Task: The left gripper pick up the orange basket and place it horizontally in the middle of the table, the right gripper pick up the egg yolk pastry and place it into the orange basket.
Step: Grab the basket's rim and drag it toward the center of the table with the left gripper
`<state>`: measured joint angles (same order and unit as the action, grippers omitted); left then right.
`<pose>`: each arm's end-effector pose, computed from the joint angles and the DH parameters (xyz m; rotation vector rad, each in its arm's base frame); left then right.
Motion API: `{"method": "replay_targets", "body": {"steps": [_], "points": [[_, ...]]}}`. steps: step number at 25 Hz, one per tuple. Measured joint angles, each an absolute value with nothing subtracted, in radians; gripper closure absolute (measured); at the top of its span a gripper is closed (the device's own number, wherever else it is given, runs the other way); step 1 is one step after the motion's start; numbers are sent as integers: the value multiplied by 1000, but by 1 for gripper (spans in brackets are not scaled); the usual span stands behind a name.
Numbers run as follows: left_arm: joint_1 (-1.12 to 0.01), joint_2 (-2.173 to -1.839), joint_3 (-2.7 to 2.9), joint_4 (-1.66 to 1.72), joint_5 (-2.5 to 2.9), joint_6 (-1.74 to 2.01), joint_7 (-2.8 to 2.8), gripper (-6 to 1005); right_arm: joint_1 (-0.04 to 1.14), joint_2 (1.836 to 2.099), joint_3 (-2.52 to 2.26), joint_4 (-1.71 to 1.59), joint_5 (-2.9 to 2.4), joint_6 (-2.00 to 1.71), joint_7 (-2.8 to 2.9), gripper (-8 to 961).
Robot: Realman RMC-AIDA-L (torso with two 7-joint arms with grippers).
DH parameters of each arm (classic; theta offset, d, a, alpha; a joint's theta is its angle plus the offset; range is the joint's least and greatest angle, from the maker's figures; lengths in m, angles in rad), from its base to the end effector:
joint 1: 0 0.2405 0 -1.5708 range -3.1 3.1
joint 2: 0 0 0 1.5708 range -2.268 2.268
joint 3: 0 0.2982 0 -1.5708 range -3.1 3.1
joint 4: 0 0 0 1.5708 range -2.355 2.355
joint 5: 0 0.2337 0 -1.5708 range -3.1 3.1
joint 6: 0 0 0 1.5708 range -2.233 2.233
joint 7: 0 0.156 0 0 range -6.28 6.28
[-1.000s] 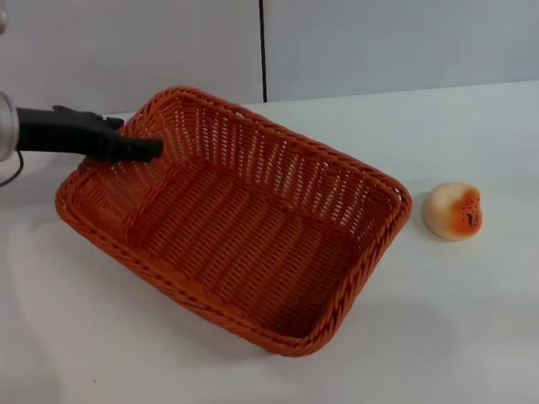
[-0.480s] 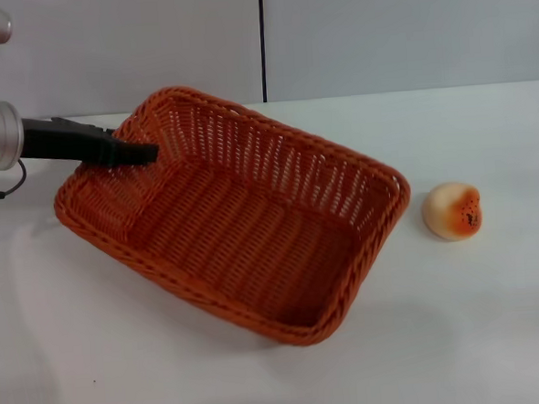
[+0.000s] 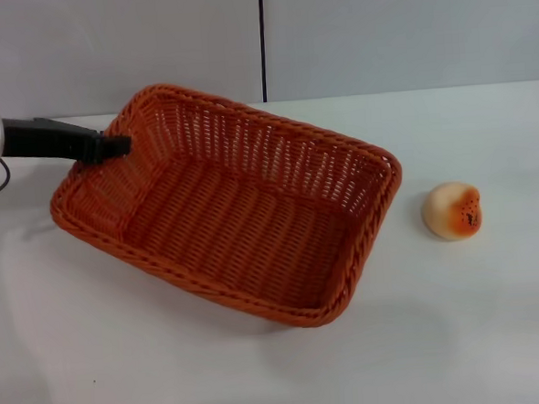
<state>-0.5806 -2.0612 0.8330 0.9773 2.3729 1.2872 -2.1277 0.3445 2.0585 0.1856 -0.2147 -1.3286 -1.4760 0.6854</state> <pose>-0.3075 0.4357 0.0177 -2.3895 -1.1051 -0.1314 0.4497 0.3013 0.0929 -1.1267 0.5680 0.9667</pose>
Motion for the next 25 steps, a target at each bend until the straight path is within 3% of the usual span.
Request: {"method": "replay_targets", "body": {"steps": [5,15,25], "points": [[-559,-2061,833,1012,2371,1287,-2175,846,350,2056,186,-215,-1329,-1463,685,297],[-531,-2059,823,1050,2328,1339,-2261,837,367,2053,186,-215,-1328,-1421,683,297],[-427,-2055,675,1069,2049,1431,-2286,828,376,2046,186,-215,-1328,-1403,683,296]]}}
